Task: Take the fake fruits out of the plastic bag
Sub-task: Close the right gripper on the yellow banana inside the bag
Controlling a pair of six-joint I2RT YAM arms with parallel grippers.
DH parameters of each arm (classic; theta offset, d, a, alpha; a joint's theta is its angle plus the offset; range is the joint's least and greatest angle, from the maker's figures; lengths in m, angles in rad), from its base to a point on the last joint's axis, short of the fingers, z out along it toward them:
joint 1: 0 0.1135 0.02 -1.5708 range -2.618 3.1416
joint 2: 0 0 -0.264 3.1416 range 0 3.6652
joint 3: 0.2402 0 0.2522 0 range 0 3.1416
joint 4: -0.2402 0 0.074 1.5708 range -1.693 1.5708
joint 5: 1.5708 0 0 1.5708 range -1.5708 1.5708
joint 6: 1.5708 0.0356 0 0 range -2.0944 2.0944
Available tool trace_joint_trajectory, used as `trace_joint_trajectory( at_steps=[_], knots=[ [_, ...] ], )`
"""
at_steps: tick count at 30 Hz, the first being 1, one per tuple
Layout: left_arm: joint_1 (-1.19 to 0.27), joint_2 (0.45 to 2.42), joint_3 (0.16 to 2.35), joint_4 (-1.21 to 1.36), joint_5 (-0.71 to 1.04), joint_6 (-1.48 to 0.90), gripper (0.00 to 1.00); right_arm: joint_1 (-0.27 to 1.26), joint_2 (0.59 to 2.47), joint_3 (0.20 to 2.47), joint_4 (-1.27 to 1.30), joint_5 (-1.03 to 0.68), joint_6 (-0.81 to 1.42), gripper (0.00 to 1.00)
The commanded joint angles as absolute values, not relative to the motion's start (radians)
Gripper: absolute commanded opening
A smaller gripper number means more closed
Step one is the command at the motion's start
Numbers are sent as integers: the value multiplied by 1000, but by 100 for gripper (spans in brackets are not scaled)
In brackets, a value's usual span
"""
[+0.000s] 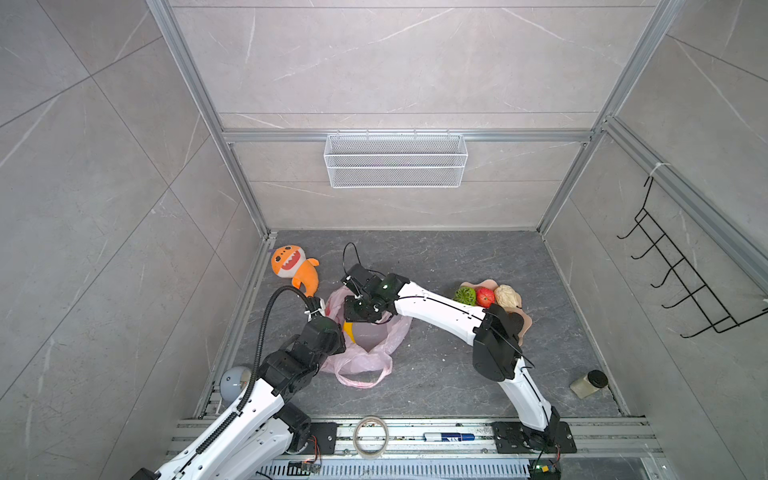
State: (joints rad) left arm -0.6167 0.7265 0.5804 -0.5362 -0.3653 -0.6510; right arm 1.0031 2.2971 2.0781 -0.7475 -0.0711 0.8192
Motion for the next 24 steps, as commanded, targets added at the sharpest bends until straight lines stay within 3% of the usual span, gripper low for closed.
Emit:
trace_joint_trajectory(
  at_steps=[1,6,14,24],
  knots=[
    [-616,712,550,-525,-375,-676,0,1035,2381,2140,-812,-20,798,54],
    [-616,679,519,-537,-379,-685,0,1049,2443,2175,-845,1,807,59],
    [-615,640,484,-542,-364,-705,0,1061,2540,2300,-967,52,797,60],
    [-616,615,464,-567,-369,-741,0,1062,2633,2368,-1025,49,813,42]
  ],
)
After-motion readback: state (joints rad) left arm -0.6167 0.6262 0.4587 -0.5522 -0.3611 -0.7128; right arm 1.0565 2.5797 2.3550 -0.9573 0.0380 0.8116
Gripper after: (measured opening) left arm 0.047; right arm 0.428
